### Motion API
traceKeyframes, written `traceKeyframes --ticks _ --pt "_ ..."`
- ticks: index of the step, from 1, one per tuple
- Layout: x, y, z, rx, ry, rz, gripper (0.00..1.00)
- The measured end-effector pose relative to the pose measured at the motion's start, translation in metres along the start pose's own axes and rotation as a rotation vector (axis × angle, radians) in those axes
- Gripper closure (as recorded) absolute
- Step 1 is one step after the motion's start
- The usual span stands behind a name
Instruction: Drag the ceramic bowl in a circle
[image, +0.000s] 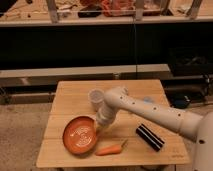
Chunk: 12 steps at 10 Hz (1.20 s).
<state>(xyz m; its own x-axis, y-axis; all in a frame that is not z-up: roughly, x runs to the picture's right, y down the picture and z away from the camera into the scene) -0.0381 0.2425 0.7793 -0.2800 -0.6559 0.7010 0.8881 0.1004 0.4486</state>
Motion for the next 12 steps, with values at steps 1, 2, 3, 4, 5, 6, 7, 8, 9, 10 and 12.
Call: traceKeyframes --ticks 1,2,3,4,5,6,7,8,9,10,12 --pt "-0.009 -0.006 0.001 -0.005 0.002 -0.032 1.0" --pt "-0.013 -0.014 0.002 -0.01 0.004 -0.063 1.0" --pt "-0.014 -0.032 0.007 -0.024 0.003 -0.113 1.0" --pt "-0.013 -0.042 0.011 -0.031 0.0 -0.135 1.0" --pt "-0.009 -0.058 0.018 -0.043 -0.007 -0.168 1.0" --pt "-0.004 -0.076 0.027 -0.056 -0.02 -0.207 1.0" --pt "0.001 -0.088 0.03 -0.063 -0.024 -0.23 1.0" --pt "0.005 -0.092 0.031 -0.071 -0.027 -0.24 1.0" --pt "0.018 -0.099 0.03 -0.081 -0.028 -0.253 1.0" --pt "0.034 -0.107 0.029 -0.083 -0.026 -0.256 1.0" --pt "0.056 -0.11 0.025 -0.067 -0.025 -0.238 1.0"
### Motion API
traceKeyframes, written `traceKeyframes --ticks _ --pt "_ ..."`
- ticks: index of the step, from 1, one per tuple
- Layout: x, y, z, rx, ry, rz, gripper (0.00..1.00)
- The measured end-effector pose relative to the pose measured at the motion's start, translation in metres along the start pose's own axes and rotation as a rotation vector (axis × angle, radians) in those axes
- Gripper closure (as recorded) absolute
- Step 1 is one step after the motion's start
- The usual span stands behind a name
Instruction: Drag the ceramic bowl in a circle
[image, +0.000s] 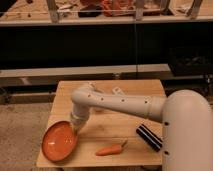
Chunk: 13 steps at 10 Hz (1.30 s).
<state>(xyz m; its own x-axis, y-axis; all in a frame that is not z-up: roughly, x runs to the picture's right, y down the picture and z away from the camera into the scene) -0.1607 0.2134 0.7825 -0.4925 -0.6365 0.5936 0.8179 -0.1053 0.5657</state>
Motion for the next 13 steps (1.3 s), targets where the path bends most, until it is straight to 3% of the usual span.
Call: traceKeyframes --ticks 3,5,9,11,13 --pt "0.035 0.017 -0.005 0.055 0.014 0.076 1.0" --pt "0.035 0.033 -0.005 0.072 0.027 0.145 1.0" --pt "0.008 0.086 -0.018 0.096 0.07 0.285 1.0" --pt "-0.019 0.12 -0.028 0.103 0.112 0.352 1.0" --pt "-0.036 0.131 -0.029 0.105 0.123 0.371 1.0"
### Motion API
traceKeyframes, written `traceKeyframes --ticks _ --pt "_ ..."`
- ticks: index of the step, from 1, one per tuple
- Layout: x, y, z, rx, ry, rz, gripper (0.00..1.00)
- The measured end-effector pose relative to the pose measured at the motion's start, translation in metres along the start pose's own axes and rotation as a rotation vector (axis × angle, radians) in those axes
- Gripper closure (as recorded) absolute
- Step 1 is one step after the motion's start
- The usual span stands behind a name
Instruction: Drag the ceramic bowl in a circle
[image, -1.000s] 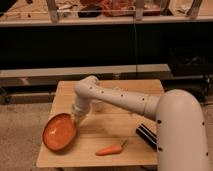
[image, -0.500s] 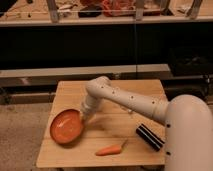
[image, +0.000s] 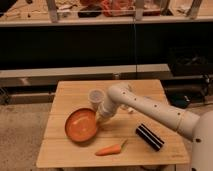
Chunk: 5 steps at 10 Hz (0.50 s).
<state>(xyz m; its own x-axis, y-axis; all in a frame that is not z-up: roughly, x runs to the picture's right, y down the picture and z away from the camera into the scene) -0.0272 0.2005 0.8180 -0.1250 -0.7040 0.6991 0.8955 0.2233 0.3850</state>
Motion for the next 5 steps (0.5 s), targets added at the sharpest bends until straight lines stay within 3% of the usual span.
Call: traceKeyframes --ticks 3,5 --pt "-0.038 -0.002 0.008 -0.009 -0.021 -0.071 1.0" --pt "-0.073 -0.02 0.014 -0.025 -0.038 -0.18 1.0"
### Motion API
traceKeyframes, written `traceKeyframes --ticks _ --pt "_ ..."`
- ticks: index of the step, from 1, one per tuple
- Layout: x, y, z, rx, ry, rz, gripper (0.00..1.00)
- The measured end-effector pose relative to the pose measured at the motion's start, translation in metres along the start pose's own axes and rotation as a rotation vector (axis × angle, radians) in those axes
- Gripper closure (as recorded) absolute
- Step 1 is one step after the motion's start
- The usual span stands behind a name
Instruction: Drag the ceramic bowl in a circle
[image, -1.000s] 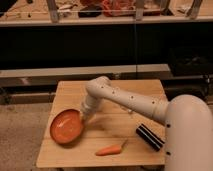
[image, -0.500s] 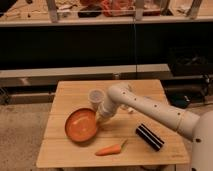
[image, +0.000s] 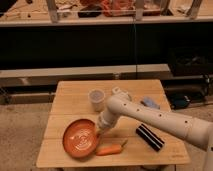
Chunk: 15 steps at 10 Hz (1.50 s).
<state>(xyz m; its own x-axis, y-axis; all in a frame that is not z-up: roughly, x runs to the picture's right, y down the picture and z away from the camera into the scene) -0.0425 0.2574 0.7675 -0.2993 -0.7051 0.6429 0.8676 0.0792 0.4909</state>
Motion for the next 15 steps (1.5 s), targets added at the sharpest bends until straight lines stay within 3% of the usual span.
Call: traceKeyframes --ticks 2,4,7,9,11,13,15 --pt "-0.017 -0.02 0.004 -0.029 -0.012 -0.087 1.0" --pt "-0.019 -0.049 0.014 -0.056 -0.033 -0.171 1.0" --pt "-0.001 -0.092 0.034 -0.051 -0.082 -0.259 1.0" --pt "0.026 -0.108 0.041 -0.036 -0.108 -0.288 1.0" --pt "0.057 -0.107 0.042 -0.017 -0.125 -0.282 1.0" --pt "0.1 -0.092 0.039 0.041 -0.126 -0.218 1.0" --pt "0.122 -0.073 0.033 0.083 -0.116 -0.146 1.0"
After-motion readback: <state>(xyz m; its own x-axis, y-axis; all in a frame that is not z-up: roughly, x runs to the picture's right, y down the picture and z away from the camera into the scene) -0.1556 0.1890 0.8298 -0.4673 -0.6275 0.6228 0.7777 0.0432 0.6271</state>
